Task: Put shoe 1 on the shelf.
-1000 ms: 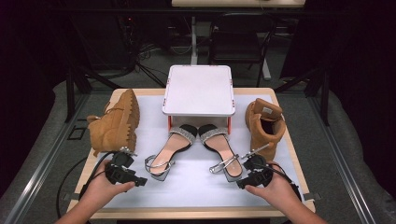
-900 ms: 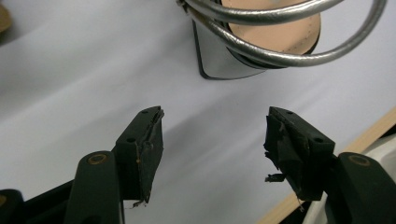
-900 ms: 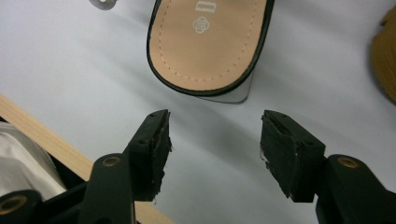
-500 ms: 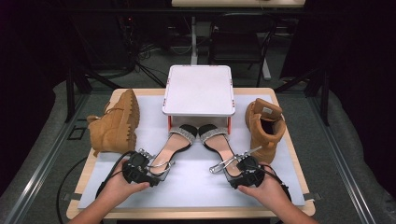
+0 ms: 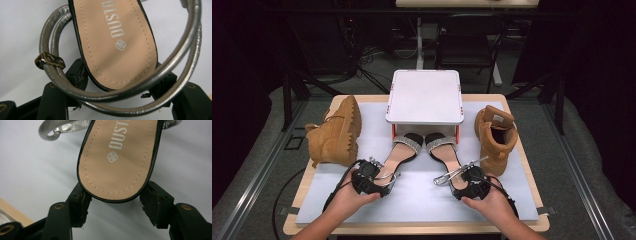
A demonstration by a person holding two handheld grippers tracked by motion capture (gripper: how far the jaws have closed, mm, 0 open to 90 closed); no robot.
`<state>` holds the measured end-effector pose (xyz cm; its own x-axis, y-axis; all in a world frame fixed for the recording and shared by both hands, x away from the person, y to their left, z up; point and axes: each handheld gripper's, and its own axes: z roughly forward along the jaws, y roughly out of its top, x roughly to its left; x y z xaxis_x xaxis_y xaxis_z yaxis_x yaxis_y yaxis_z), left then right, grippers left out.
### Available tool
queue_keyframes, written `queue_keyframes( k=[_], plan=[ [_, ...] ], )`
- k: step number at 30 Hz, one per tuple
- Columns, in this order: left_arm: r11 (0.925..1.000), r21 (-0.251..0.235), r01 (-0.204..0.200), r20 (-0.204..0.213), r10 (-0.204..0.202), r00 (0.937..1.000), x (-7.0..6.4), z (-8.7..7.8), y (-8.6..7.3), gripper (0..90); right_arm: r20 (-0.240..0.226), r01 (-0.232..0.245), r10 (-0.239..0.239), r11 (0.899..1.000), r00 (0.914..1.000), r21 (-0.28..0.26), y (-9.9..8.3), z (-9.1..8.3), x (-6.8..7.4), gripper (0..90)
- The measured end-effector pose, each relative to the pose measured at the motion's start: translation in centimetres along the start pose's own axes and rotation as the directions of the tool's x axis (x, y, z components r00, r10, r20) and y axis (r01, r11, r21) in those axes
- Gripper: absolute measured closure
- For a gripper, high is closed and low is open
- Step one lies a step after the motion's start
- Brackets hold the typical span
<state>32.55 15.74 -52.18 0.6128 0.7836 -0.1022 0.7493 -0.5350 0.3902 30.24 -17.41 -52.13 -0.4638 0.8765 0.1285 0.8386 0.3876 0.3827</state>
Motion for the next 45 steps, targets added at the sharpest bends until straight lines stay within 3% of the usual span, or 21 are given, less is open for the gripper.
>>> queue_keyframes(
  k=[4, 10, 11, 14, 17, 19, 21, 28, 31, 36, 38, 42, 45],
  plan=[
    [0.9999, 0.003, -0.012, -0.005, 0.012, 0.9999, -0.7, 0.3, 0.5, 40.2, -0.013, 0.000, 0.000, 1.000, 0.9999, 0.007, 0.3, 0.1, 0.5, 42.8],
    [0.9999, 0.013, 0.003, -0.003, -0.003, 1.0000, -1.4, 0.7, 1.4, 40.4, -0.014, -0.015, 0.014, 1.000, 0.9998, -0.009, 0.7, 0.6, 1.3, 43.7],
    [0.9999, 0.016, 0.005, 0.001, -0.005, 1.0000, -1.5, 0.7, 1.6, 40.4, -0.020, 0.006, -0.006, 1.000, 0.9998, 0.012, 0.9, 0.5, 1.3, 43.9],
    [0.9998, 0.016, 0.009, 0.014, -0.009, 0.9999, -1.8, 0.9, 1.9, 40.5, -0.037, 0.007, -0.007, 1.000, 0.9993, 0.002, 1.2, 0.8, 1.9, 47.0],
    [0.9998, 0.005, 0.020, 0.055, -0.020, 0.9983, -2.2, 1.1, 2.1, 41.0, -0.046, 0.037, -0.036, 0.999, 0.9983, 0.013, 1.5, 1.0, 2.7, 51.5],
    [0.9997, -0.002, 0.023, 0.095, -0.022, 0.9953, -2.5, 1.2, 2.3, 41.2, -0.050, 0.032, -0.031, 0.999, 0.9983, 0.005, 1.6, 1.2, 3.3, 52.9],
    [0.9998, -0.005, 0.020, 0.105, -0.020, 0.9942, -2.7, 1.3, 2.5, 41.6, -0.051, 0.039, -0.038, 0.999, 0.9980, 0.016, 1.7, 1.2, 3.3, 52.7],
    [0.9996, -0.027, 0.011, 0.102, -0.008, 0.9947, -2.8, 1.4, 2.3, 41.4, -0.072, 0.021, -0.021, 1.000, 0.9972, 0.001, 1.6, 1.4, 2.9, 50.8],
    [0.9989, -0.046, -0.005, 0.075, 0.009, 0.9971, -2.9, 1.4, 2.1, 38.8, -0.076, 0.017, -0.018, 1.000, 0.9970, -0.017, 1.3, 1.6, 2.7, 45.6],
    [0.9961, -0.086, -0.020, 0.045, 0.024, 0.9987, -3.2, 1.3, 1.7, 38.4, -0.060, 0.028, -0.031, 0.999, 0.9977, -0.043, 1.1, 1.6, 2.9, 45.6],
    [0.9941, -0.106, -0.023, 0.039, 0.027, 0.9989, -3.3, 1.3, 1.5, 37.8, -0.084, 0.013, -0.020, 0.996, 0.9962, -0.083, 1.0, 1.5, 3.0, 43.6],
    [0.9867, -0.160, -0.030, 0.021, 0.034, 0.9992, -3.4, 1.7, 1.0, 34.3, -0.117, -0.030, 0.019, 0.995, 0.9930, -0.097, 1.2, 1.6, 2.8, 40.0],
    [0.9825, -0.183, -0.033, 0.018, 0.037, 0.9992, -3.5, 2.0, 0.9, 34.1, -0.094, -0.025, 0.013, 0.992, 0.9955, -0.126, 0.9, 1.9, 3.0, 39.2]
  ],
)
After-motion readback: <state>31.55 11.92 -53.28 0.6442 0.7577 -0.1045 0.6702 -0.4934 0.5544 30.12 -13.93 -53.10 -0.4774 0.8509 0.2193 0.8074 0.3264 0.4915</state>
